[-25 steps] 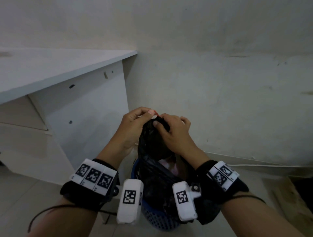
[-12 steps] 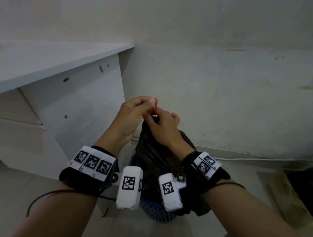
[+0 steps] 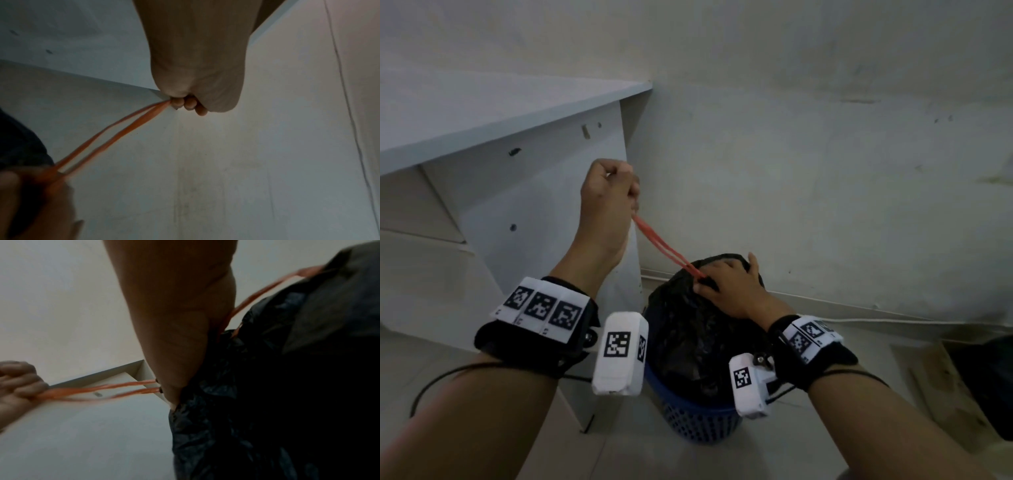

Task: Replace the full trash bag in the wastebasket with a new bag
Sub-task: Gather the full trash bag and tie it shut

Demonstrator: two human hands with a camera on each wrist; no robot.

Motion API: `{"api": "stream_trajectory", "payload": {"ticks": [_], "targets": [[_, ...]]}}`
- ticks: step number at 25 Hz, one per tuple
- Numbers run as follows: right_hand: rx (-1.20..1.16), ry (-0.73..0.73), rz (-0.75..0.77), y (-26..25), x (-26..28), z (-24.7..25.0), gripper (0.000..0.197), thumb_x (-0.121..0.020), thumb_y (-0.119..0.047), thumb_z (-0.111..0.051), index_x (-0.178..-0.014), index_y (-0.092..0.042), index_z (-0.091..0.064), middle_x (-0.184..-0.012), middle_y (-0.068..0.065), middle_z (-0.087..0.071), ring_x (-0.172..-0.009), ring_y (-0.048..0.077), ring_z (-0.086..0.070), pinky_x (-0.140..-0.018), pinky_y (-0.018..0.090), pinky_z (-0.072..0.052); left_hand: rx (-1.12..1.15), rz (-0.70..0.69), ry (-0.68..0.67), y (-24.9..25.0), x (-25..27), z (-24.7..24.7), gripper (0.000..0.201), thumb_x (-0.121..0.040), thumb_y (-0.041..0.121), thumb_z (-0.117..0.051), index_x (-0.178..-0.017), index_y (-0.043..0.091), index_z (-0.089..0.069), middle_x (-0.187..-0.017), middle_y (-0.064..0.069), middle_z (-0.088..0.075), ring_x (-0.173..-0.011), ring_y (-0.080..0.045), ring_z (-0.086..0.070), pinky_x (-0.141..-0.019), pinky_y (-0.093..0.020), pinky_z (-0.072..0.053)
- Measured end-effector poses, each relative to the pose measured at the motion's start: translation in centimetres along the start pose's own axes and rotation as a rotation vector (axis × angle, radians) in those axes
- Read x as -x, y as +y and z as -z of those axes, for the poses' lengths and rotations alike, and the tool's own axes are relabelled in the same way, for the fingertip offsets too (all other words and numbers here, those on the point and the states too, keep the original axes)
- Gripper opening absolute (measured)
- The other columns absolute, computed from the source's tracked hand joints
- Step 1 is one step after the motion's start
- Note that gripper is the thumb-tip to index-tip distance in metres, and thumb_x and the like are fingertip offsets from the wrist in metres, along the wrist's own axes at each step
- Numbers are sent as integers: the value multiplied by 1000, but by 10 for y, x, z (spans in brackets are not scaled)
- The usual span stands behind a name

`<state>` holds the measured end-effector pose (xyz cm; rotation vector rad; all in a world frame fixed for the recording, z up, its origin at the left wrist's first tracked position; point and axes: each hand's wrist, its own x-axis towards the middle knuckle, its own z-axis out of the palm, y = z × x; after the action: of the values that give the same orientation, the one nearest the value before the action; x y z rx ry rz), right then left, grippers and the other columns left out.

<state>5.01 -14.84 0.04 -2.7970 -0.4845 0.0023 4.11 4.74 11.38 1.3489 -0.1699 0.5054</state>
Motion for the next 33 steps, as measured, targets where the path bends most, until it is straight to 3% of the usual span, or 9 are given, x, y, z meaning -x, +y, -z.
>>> {"api": "stream_trajectory", "payload": {"ticks": [6,10,12,13,16,20,24,28,33], "targets": [[-57,67,46,14,1,6,26,-94,-50,-46,-107,-34,-63,-119,-11,-59,-126,18,-44,-110,57,-5,-725,-179,-130,-17,11,2,12,-94,22,-53,-101,13,-57,-91,-7,-64,-83,-21,-60,-75,-31,-48],[-118,160,131,10,-3,5,27,-92,-51,-49,-108,-33,-63,-115,-13,-62,-118,16,-51,-99,43,-20,-1521,-226,-704,-41,35,-13,42,-93,38,-50,-134,25,-46,-149,0,-39,-142,-28,-19,-112,-54,-7],[-171,138,161,8,-4,6,21,-91,-46,-55,-105,-33,-64,-113,-10,-63,-113,16,-55,-102,45,-28,-1661,-288,-883,-52,46,-26,36,-95,25,-44,-130,15,-45,-136,-6,-50,-142,-29,-21,-111,-61,8],[-202,125,169,11,-4,7,20,-89,-43,-59,-105,-32,-64,-111,-8,-63,-109,16,-56,-102,47,-34,-1655,-255,-926,-56,48,-28,30,-95,18,-43,-124,11,-46,-125,-9,-56,-133,-30,-34,-113,-59,-1],[-259,38,93,27,6,23,51,-78,-48,-71,-124,-34,-54,-128,-3,-50,-117,18,-52,-104,44,-40,-1374,89,-882,-66,42,-21,10,-98,18,-43,-104,11,-47,-111,-14,-58,-94,-27,-53,-82,-36,-41],[-382,-54,-93,62,37,60,65,-63,-70,-70,-114,-37,-47,-124,-7,-48,-115,12,-52,-100,37,-44,-1096,369,-694,-71,32,-10,33,-99,27,-37,-77,8,-51,-77,-11,-56,-65,-20,-48,-54,-28,-33],[-216,-345,-107,66,59,66,45,-73,-66,-66,-101,-32,-59,-104,-9,-67,-100,12,-63,-95,43,-49,-255,853,-407,-70,40,-14,26,-99,19,-37,-73,13,-40,-54,-4,-52,-33,-9,-24,-35,-15,-19],[-33,-326,-68,49,61,49,34,-94,-46,-52,-115,-19,-53,-114,2,-59,-102,24,-59,-92,47,-47,130,879,-270,-72,57,-31,27,-104,14,-27,-79,15,-35,-91,-19,-73,-27,-6,-21,-30,-15,-20],[1,-186,-128,40,71,75,20,-99,-45,-42,-84,-32,-46,-80,-11,-53,-80,17,-53,-72,35,-39,333,807,-149,-74,74,-50,26,-106,16,-21,-86,10,-37,-115,-18,-68,-27,-7,-22,-31,-16,-25]]}}
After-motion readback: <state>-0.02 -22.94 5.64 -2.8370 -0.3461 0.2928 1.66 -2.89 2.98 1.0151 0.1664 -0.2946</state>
